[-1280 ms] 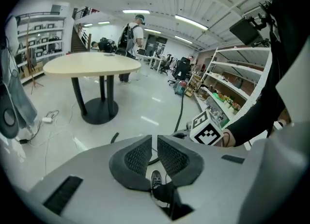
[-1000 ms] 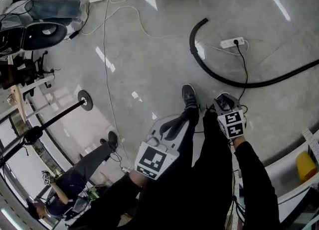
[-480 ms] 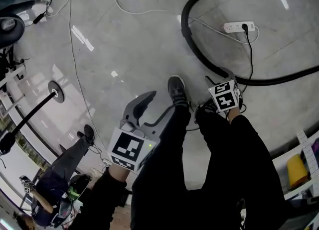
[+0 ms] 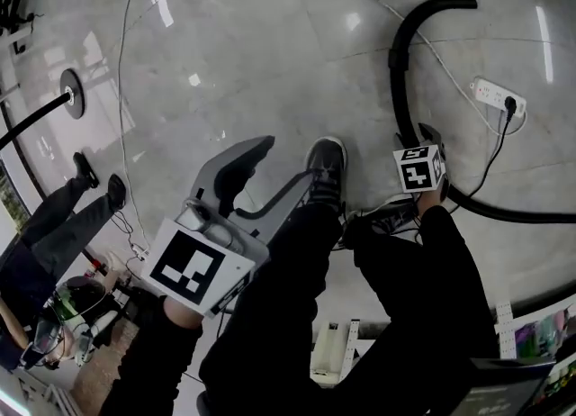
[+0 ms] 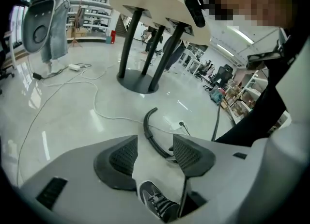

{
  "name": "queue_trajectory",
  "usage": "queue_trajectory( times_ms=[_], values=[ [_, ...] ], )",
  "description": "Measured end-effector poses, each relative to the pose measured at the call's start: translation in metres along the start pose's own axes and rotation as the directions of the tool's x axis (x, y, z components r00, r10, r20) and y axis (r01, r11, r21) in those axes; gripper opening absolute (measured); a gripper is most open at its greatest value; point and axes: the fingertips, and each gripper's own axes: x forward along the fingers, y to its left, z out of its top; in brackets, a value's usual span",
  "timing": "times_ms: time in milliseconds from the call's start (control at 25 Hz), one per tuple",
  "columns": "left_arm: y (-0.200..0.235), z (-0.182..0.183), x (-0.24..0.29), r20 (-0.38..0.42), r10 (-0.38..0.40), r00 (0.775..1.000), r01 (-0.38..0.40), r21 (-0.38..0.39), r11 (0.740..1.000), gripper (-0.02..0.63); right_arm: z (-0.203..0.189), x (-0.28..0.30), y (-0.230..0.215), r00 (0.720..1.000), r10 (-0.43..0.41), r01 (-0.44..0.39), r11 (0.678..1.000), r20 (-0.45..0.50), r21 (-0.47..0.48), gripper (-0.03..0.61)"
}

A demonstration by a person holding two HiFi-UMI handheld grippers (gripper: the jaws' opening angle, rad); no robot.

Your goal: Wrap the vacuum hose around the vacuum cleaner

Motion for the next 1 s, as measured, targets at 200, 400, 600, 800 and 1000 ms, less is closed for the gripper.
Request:
queue_trajectory(
  times_ms=[200, 400, 600, 800, 1000],
  values=[
    [0.020, -0.023, -0.003, 0.005, 0.034, 0.999, -0.034, -0.014, 0.999, 0.236, -0.018, 0.036, 0.003, 0.994, 0.015, -0.027, 0.993, -0.105, -0.118, 0.236],
    [-0.007, -0.021, -0.014, -0.015, -0.013, 1.000, 0.013, -0.011, 1.000, 0.236, -0.015, 0.003, 0.018, 0.987, 0.099, -0.108, 0.992, -0.123, -0.071, 0.186],
    [-0.083, 0.014, -0.056, -0.042, -0.102, 0.994, 0.103, 0.025, 0.994, 0.236, -0.024, -0.109, 0.041, 0.982, 0.178, -0.179, 0.984, -0.059, -0.014, 0.176],
    [-0.167, 0.046, -0.100, -0.111, -0.198, 0.974, 0.207, 0.072, 0.976, 0.236, -0.034, -0.261, 0.066, 0.977, 0.203, -0.202, 0.979, 0.061, -0.016, 0.173],
    [-0.283, 0.099, -0.157, -0.156, -0.296, 0.942, 0.318, 0.139, 0.938, 0.236, -0.054, -0.446, 0.074, 0.963, 0.182, -0.175, 0.983, 0.197, -0.055, 0.170]
  ],
)
